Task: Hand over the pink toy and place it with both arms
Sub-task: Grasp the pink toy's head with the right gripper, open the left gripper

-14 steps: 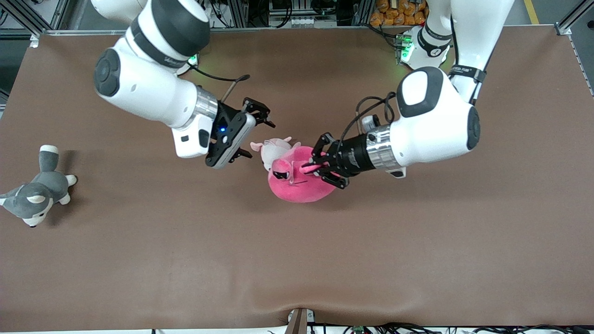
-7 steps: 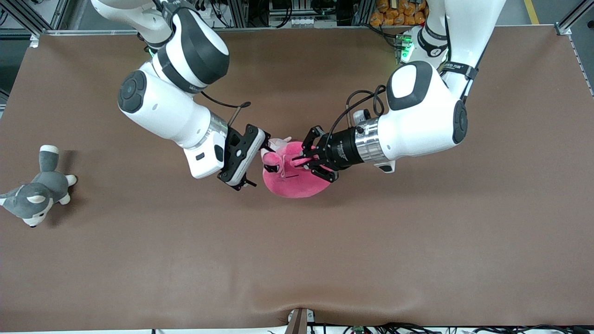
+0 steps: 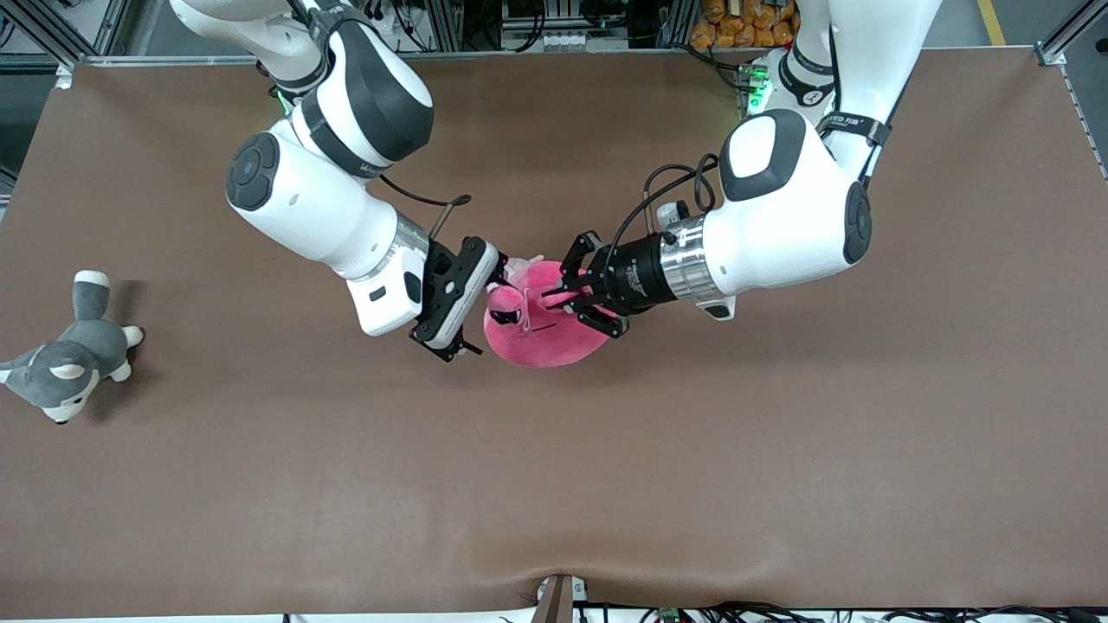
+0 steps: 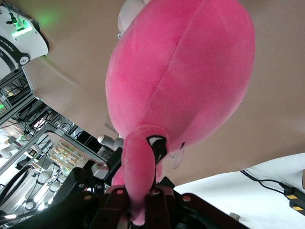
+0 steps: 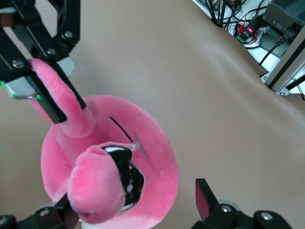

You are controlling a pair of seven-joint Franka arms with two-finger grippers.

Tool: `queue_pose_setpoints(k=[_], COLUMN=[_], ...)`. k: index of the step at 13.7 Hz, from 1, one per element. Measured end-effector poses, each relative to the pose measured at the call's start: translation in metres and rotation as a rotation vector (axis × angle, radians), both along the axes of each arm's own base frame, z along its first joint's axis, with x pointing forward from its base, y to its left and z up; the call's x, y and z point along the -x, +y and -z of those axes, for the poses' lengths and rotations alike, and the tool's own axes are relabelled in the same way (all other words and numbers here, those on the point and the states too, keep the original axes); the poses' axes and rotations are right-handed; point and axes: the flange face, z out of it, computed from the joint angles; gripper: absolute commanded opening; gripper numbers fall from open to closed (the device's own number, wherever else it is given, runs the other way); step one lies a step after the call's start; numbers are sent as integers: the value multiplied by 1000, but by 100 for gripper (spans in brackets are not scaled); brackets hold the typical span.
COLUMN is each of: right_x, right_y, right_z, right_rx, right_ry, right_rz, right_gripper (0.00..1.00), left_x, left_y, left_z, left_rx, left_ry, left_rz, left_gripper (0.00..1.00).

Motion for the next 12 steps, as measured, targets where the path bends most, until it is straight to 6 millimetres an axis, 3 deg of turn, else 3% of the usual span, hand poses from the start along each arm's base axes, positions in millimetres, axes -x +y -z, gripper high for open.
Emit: queue_pose_setpoints(k=[1, 2, 5, 6, 9, 11, 12], right_x=[1, 1, 3, 4, 4, 5, 5], right_y=[2, 4, 9, 10, 11, 11, 11], right_z=[-3, -6, -12, -12, -12, -11, -10], right_rx=[-3, -6, -12, -12, -11, -9, -8], right_ry=[-5, -11, -20, -20, -18, -14, -11], right_rz=[-4, -6, -13, -15, -17, -19, -20], right_gripper=[100, 94, 28, 13, 0, 0, 0], left_x=[0, 1, 1, 1, 1, 1, 1], left_y=[0, -1, -1, -2, -2, -2, -2], left_z=[0, 0, 0, 0, 0, 0, 0], left_rx=[0, 0, 0, 0, -1, -1, -1], left_ry=[0, 0, 0, 0, -1, -1, -1], left_rz=[1, 1, 3, 3, 3, 4, 4], left_gripper=[0, 0, 0, 0, 0, 0, 5])
